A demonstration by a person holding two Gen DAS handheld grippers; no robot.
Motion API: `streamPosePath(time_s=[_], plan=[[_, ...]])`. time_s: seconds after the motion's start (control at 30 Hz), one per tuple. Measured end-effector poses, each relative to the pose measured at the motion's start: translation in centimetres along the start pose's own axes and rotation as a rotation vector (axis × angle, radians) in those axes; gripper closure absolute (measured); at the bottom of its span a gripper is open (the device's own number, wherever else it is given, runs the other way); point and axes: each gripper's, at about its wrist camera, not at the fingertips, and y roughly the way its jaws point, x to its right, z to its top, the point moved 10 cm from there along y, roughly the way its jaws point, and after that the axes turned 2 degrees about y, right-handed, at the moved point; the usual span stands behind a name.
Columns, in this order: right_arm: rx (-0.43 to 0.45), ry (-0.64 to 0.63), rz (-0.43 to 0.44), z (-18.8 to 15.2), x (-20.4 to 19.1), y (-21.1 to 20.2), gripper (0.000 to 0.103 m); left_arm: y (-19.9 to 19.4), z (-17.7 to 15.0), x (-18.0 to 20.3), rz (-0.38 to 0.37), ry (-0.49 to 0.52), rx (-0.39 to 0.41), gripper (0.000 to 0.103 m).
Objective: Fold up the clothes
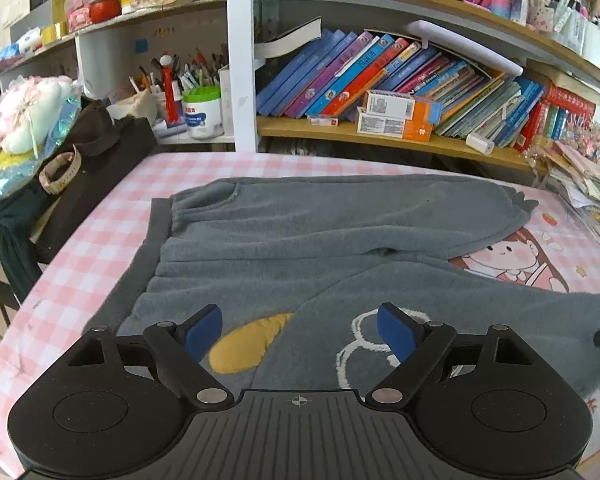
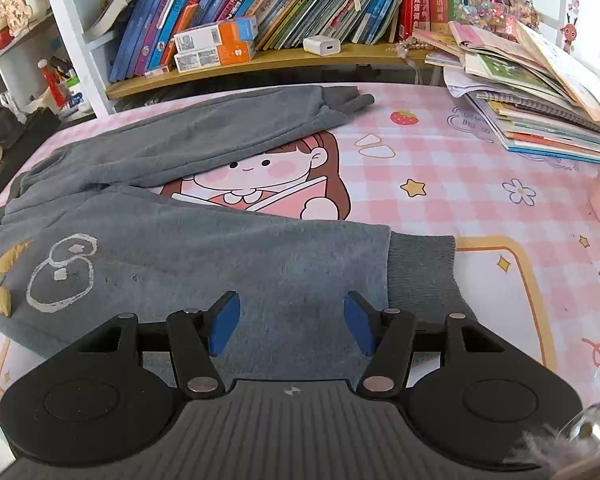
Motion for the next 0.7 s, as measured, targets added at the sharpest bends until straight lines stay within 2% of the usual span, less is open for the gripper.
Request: streamPosePath(time_s=[0.2, 0.33, 0.6, 0.7], plan=[[-0.001, -0.037, 0.012, 0.8, -1.8, 0.9, 0.048, 0.4, -0.8, -2.4, 0.020, -0.060, -0.008, 0.016], [-0.001, -0.048, -0.003, 1.5, -2.9, 1.5, 0.048, 1.4, -0.5, -4.1, 0.016, -0.047, -0.008, 0.016], [0.018, 0.002, -0.072, 2.1, -4.0, 1.1, 0.047, 4.7, 0.9, -7.4, -0.037, -0.022, -0.033, 0.016], [0.000, 0.014, -0.088, 2.1, -4.5, 1.5, 0.047, 5.5, 1.0, -8.0, -0.050, 0.002, -0.063, 0.016]])
